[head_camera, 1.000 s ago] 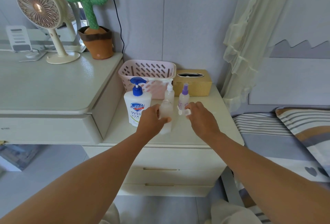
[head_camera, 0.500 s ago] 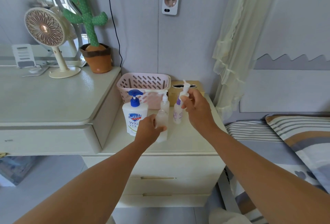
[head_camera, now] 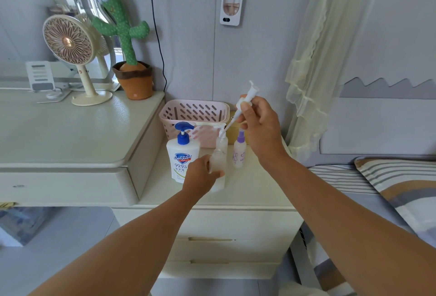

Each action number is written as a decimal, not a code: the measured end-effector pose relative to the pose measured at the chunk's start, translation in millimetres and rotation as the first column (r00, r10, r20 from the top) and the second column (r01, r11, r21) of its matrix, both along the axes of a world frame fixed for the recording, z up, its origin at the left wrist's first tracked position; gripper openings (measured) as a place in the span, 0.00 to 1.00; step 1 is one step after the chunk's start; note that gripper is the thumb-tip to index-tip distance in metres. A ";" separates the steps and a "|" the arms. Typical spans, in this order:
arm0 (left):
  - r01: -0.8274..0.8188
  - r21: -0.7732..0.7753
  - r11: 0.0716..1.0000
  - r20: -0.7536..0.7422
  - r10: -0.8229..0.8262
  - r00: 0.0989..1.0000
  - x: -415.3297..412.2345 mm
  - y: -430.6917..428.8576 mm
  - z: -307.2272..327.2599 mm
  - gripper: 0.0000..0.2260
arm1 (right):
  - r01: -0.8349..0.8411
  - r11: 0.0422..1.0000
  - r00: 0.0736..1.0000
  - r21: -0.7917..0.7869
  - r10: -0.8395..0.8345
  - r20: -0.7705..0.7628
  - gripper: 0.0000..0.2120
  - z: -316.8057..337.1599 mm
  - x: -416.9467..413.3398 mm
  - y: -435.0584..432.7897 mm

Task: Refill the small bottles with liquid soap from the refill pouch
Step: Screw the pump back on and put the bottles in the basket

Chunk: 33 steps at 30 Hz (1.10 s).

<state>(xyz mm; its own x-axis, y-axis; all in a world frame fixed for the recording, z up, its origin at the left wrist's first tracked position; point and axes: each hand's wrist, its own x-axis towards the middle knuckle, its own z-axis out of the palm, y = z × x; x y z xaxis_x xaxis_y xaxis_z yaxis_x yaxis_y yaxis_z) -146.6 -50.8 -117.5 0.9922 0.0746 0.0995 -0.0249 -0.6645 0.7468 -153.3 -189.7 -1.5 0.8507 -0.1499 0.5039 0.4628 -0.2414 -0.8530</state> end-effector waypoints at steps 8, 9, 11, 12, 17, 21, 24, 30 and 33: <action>-0.004 -0.010 1.000 -0.017 0.003 1.000 -0.6 0.0 0.1 0.21 | -0.040 0.997 0.997 -0.064 0.036 -0.066 0.12 -15.9 7.2 1.3; -0.004 -0.014 1.000 -0.014 0.004 1.000 -0.8 0.1 0.2 0.20 | -0.054 0.995 0.995 -0.084 0.047 -0.089 0.12 -20.2 8.3 2.4; -0.005 -0.019 1.000 -0.006 0.005 1.000 -1.2 -0.4 0.6 0.19 | -0.088 0.986 0.989 -0.139 0.070 -0.130 0.12 -30.3 10.0 4.1; -0.006 -0.022 1.000 -0.002 0.006 1.000 -1.6 -0.8 1.0 0.19 | -0.102 0.980 0.986 -0.171 0.078 -0.145 0.12 -35.8 11.0 4.9; 0.002 -0.038 0.999 0.002 -0.002 1.000 -2.7 -0.4 1.0 0.18 | -0.133 0.945 0.979 -0.298 0.078 -0.188 0.12 -59.4 17.6 6.9; 0.006 -0.039 0.999 0.003 -0.006 1.000 -2.5 0.0 1.0 0.18 | -0.160 0.942 0.971 -0.296 0.095 -0.221 0.12 -69.8 21.1 8.0; 0.010 -0.040 0.999 0.008 -0.009 1.000 -2.9 0.2 1.0 0.17 | -0.168 0.942 0.967 -0.290 0.101 -0.232 0.13 -73.2 21.9 9.3; 0.003 -0.027 1.000 -0.018 -0.004 1.000 -2.0 -0.6 2.8 0.17 | -0.179 0.935 0.964 -0.305 0.105 -0.243 0.14 -79.6 23.6 10.5; 0.001 -0.032 0.999 -0.029 -0.002 1.000 -2.3 -0.6 2.4 0.17 | -0.186 0.925 0.961 -0.332 0.100 -0.259 0.14 -82.7 23.6 11.2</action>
